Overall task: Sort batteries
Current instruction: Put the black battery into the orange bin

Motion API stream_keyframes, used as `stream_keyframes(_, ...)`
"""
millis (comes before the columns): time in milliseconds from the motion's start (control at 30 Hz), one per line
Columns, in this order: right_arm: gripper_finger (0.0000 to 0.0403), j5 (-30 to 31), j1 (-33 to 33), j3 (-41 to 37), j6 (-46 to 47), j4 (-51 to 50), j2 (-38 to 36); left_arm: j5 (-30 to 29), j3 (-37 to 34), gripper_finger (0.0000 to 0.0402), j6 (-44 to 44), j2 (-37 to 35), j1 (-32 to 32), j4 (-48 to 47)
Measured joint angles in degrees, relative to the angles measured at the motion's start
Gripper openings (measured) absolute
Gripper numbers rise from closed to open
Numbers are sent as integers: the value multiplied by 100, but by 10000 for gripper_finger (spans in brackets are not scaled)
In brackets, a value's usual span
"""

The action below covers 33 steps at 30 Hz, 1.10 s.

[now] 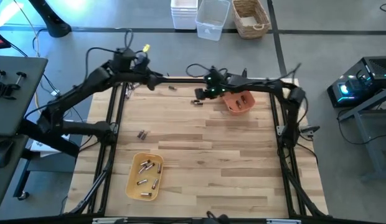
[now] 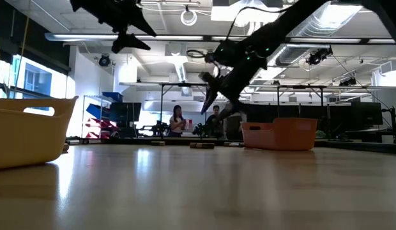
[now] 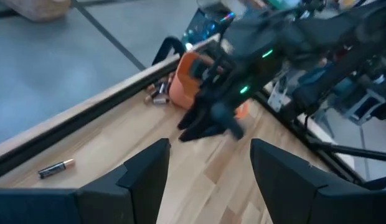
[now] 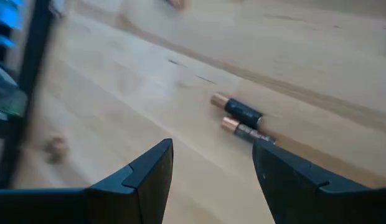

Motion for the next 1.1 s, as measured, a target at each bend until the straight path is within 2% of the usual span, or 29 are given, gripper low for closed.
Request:
stream_keyframes(167,213,130,151,1148,-1286,-1081,827,0,-1,218,-9,-358,19,-208)
stream_keyframes(367,213,230,203,2650,-3324,-2819,1700,1,-2,218,-60,-476,-66,-561)
stream_keyframes(467,213,469,264,3295,-3911,-3493,2162,0,-3,218,-59,-490,-107,-746)
stream_keyframes(733,209,964,392,4406,-4270,-4329,2927,-4,-3,218,-54,-487,-133,-846)
stream_keyframes(933,172,958,405,4453,-4130,-4703,3001,-4,-3,218,-2,-487,-133,-844)
stream_keyframes(1100,137,708,416,4453,-4227,-5147,3001,-4,-3,218,50,-487,-133,-844)
